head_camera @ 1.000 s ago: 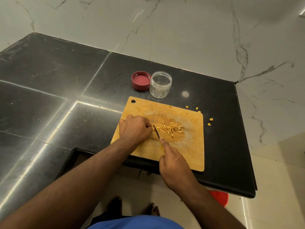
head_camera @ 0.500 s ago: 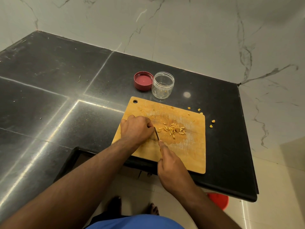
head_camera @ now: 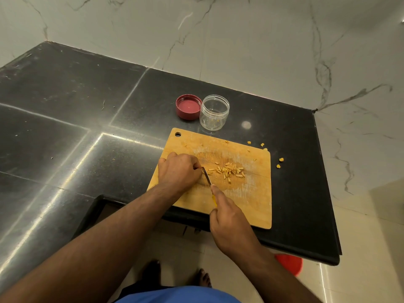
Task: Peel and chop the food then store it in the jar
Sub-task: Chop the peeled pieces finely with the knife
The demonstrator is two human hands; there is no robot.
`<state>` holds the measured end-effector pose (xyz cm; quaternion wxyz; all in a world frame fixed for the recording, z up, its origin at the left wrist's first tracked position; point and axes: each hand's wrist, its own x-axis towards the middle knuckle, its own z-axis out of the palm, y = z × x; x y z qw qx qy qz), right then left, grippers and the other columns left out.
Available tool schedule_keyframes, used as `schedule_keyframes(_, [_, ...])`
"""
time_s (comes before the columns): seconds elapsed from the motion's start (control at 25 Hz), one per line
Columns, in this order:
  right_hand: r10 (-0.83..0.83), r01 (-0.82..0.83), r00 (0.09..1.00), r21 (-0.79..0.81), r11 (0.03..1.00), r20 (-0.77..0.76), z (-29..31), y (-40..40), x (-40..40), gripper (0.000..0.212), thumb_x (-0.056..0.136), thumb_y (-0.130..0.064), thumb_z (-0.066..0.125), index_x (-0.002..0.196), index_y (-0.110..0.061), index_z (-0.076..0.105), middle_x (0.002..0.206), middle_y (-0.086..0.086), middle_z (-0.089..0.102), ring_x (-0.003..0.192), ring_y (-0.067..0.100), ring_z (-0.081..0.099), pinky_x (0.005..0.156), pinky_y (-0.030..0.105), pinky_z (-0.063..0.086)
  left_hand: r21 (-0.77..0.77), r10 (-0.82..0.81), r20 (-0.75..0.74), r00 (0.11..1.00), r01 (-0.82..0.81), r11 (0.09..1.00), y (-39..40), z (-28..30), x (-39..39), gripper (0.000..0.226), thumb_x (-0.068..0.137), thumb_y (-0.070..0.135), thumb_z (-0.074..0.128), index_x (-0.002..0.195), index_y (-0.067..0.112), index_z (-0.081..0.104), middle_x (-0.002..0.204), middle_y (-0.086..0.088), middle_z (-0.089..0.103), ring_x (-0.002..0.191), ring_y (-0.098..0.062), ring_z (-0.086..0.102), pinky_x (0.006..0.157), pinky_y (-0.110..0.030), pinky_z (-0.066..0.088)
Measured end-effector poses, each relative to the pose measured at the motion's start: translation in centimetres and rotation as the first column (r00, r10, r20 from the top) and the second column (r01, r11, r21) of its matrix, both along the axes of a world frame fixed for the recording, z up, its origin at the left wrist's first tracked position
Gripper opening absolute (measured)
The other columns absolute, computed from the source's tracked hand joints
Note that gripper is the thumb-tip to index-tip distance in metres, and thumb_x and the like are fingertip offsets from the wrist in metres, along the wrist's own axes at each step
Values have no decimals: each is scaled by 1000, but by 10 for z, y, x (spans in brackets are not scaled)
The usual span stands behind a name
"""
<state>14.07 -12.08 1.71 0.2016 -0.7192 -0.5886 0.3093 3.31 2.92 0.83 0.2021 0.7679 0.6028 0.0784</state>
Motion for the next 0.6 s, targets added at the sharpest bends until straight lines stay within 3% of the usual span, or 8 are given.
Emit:
schedule_keyframes(0.32, [18, -19, 1000, -31, 999, -22, -4, 14, 1, 55, 102, -17, 36, 156, -23, 22, 153, 1, 40, 136, 12, 38, 111, 25, 34, -19, 23, 16, 1000, -22, 1000, 1, 2, 1, 20, 93, 46, 59, 99, 33, 73, 97, 13, 68, 108, -16, 50, 90, -41, 34])
schedule_keyframes(0.6, [-50, 49, 996, -19, 999, -69, 1, -21, 4, 54, 104, -21, 38, 155, -31, 24, 145, -8, 44, 115, -3, 41, 96, 13, 35, 4, -11, -12, 1000, 11, 1000, 2, 1, -1, 15, 93, 43, 59, 96, 34, 72, 94, 14, 66, 107, -16, 49, 89, -42, 33])
